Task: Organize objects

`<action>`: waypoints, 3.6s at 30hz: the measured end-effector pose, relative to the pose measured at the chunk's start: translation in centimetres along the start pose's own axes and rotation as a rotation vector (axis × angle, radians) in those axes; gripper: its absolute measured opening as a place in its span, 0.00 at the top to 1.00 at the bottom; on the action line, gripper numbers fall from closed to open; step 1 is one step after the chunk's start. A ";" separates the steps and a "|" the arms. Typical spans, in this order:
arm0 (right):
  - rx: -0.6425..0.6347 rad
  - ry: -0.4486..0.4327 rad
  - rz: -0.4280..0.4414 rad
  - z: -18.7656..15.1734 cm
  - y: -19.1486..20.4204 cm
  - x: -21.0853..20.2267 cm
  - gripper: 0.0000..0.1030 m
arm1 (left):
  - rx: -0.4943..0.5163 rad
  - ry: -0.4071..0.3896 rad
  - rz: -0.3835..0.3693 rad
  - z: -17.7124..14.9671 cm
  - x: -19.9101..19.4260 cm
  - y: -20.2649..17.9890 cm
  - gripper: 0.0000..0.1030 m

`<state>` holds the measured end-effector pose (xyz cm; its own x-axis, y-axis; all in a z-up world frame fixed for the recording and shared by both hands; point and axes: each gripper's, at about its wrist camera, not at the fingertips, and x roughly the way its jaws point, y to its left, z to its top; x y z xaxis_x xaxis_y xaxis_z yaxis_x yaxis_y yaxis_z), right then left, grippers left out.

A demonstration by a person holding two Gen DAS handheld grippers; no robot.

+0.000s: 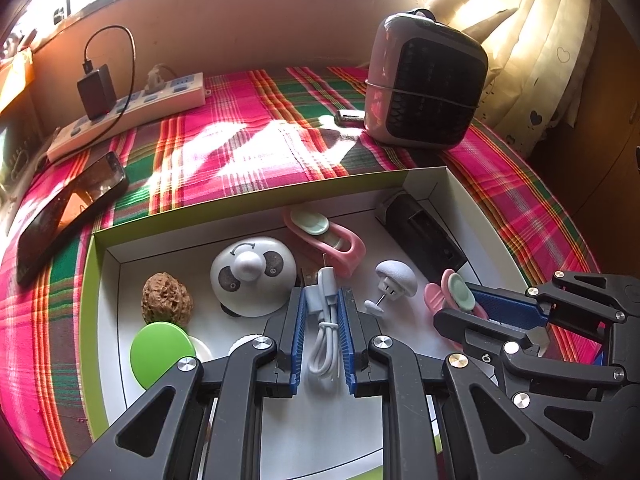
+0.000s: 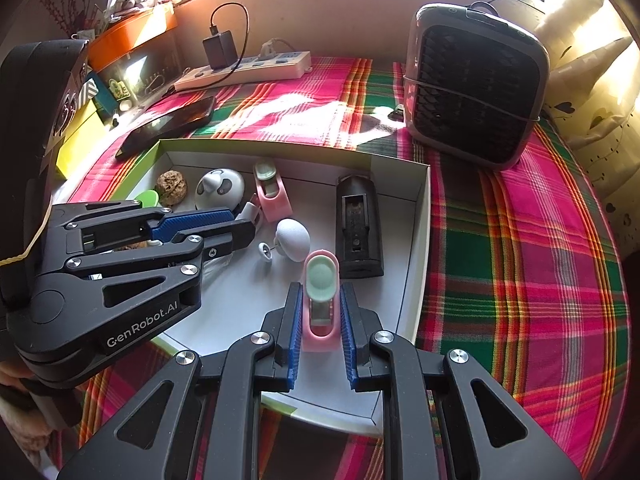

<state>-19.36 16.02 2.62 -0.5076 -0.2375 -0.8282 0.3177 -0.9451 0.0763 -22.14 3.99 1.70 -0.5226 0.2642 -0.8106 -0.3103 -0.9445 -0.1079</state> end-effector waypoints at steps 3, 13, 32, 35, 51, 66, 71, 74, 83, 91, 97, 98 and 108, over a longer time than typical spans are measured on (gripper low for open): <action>-0.002 0.004 -0.002 0.0 0.0 0.0 0.82 | 0.004 -0.001 0.009 0.0 0.0 -0.1 0.85; 0.007 -0.001 -0.016 -0.2 0.1 -0.3 0.79 | 0.001 -0.002 0.018 -0.3 -0.1 0.0 0.82; 0.069 -0.048 -0.039 -1.3 0.3 -1.7 0.62 | -0.038 -0.064 0.066 -2.1 -3.4 0.5 0.77; 0.080 -0.062 -0.043 -1.7 0.4 -2.1 0.62 | -0.035 -0.079 0.079 -2.5 -4.0 0.3 0.77; 0.102 -0.128 -0.057 -2.9 1.1 -4.3 0.61 | -0.041 -0.120 0.124 -4.6 -6.6 -0.2 0.77; 0.077 -0.154 -0.078 -5.7 2.8 -5.7 0.55 | -0.068 -0.146 0.171 -8.4 -9.1 -0.6 0.74; 0.061 -0.152 -0.084 -6.4 3.4 -5.7 0.55 | -0.060 -0.149 0.194 -9.4 -9.5 -0.7 0.74; 0.063 -0.148 -0.079 -6.8 3.6 -5.7 0.55 | -0.069 -0.145 0.200 -9.7 -9.6 -0.6 0.74; 0.067 -0.115 -0.076 -8.0 4.4 -5.1 0.55 | -0.088 -0.110 0.204 -11.5 -9.2 -0.3 0.74; 0.078 -0.072 -0.107 -9.2 4.3 -4.3 0.50 | -0.094 -0.065 0.217 -13.2 -8.5 -0.4 0.74; 0.077 -0.066 -0.126 -9.9 4.1 -4.8 0.48 | -0.110 -0.064 0.229 -13.9 -8.8 -0.7 0.70; 0.076 -0.066 -0.129 -10.0 4.1 -4.9 0.48 | -0.118 -0.068 0.233 -14.0 -8.9 -0.8 0.69; 0.091 -0.079 -0.155 -11.0 3.8 -5.3 0.32 | -0.141 -0.089 0.251 -14.4 -8.9 -1.2 0.63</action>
<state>-6.63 16.15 1.19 -0.6071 -0.1009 -0.7882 0.1587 -0.9873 0.0042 -5.68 -0.07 0.69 -0.6383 0.0289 -0.7692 -0.0521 -0.9986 0.0057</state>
